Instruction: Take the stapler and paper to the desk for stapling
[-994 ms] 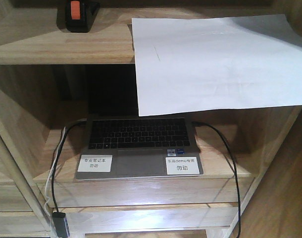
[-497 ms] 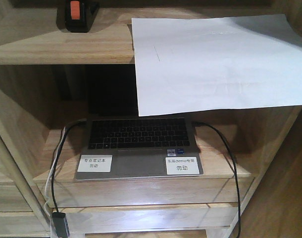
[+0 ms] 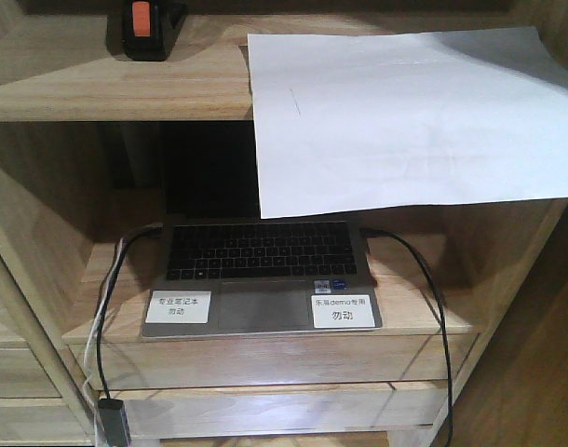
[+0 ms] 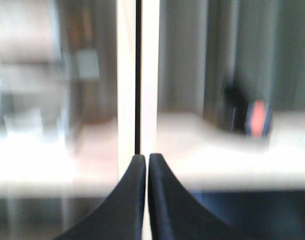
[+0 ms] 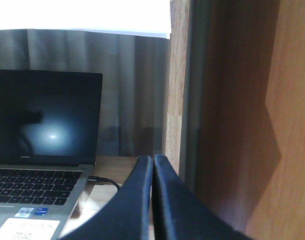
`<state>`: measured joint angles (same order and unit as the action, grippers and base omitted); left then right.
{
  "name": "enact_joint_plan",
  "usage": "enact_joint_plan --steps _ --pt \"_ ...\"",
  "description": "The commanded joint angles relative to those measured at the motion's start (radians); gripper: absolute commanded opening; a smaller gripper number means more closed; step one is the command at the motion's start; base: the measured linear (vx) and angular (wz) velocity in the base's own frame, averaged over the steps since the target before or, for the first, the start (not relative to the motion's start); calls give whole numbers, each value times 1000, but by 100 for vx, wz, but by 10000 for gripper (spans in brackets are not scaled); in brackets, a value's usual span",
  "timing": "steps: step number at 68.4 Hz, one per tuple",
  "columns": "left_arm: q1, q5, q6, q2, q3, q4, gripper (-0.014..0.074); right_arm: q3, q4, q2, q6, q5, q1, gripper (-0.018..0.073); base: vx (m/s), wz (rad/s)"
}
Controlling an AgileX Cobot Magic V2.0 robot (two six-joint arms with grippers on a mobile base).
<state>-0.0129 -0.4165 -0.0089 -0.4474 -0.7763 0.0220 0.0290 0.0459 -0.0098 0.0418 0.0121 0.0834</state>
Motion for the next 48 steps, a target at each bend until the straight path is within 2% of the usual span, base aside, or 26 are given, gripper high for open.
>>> enact_joint_plan --steps 1,32,38,48 --pt "-3 1 -2 -52 -40 3 -6 22 6 -9 -9 74 -7 -10 0 0" --pt "-3 17 -3 -85 -40 3 11 22 6 -9 -9 74 -7 -10 0 0" --pt "-3 25 -3 -85 -40 3 55 22 6 -9 -9 74 -7 -10 0 0" --pt "-3 47 -3 -85 -40 3 210 22 6 -9 -9 74 -7 -10 0 0"
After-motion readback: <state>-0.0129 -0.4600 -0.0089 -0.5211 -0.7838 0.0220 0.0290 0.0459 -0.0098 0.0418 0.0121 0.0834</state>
